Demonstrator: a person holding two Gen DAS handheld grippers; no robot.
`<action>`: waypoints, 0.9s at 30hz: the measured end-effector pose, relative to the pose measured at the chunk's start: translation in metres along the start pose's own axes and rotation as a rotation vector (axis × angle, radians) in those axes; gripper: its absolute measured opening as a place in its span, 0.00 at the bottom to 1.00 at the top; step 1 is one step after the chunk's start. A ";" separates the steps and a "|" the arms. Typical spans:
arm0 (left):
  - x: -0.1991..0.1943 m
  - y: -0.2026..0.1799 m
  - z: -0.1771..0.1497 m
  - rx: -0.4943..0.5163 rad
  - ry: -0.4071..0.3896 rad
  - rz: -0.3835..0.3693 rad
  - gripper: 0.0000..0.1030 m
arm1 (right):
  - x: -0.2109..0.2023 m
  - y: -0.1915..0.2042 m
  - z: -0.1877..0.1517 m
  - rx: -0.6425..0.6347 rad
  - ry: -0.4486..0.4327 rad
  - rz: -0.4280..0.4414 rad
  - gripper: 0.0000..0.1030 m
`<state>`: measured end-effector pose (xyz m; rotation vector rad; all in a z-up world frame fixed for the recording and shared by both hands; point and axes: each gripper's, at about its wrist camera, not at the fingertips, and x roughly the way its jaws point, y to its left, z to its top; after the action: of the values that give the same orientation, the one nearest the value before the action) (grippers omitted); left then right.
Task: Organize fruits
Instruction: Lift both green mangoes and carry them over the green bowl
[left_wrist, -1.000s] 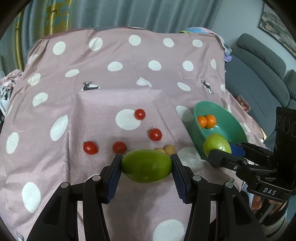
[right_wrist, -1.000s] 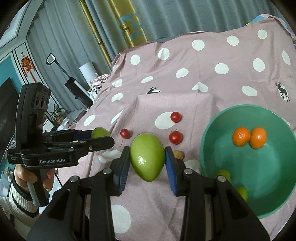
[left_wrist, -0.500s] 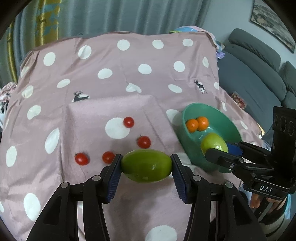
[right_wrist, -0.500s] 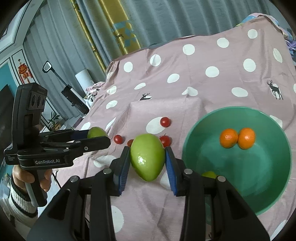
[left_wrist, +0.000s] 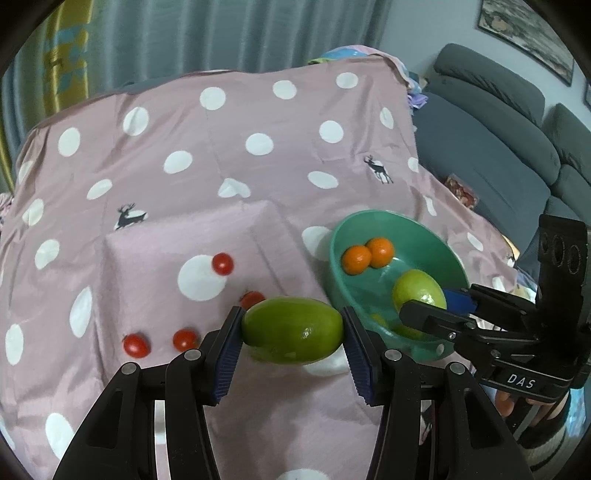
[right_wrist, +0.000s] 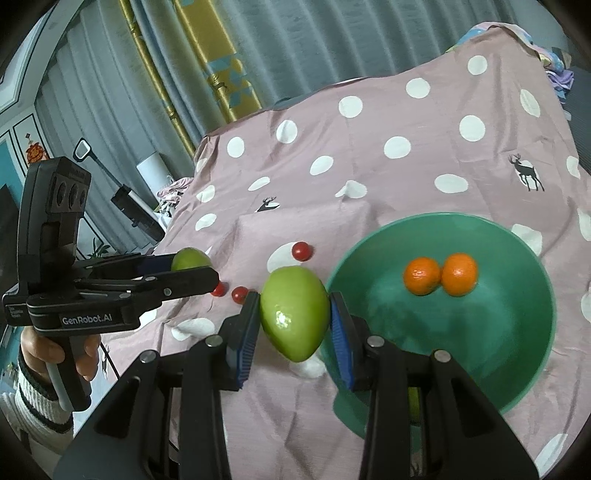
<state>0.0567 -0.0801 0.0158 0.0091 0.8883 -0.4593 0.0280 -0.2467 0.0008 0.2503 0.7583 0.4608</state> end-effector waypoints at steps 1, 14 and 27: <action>0.001 -0.002 0.001 0.005 0.000 -0.002 0.51 | -0.001 -0.002 0.000 0.002 -0.003 -0.003 0.36; 0.018 -0.031 0.013 0.066 0.030 -0.033 0.51 | -0.013 -0.024 -0.001 0.045 -0.031 -0.033 0.36; 0.037 -0.055 0.021 0.114 0.063 -0.064 0.51 | -0.017 -0.047 -0.005 0.088 -0.041 -0.052 0.36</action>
<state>0.0709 -0.1478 0.0107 0.1001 0.9256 -0.5710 0.0277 -0.2955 -0.0101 0.3203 0.7440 0.3725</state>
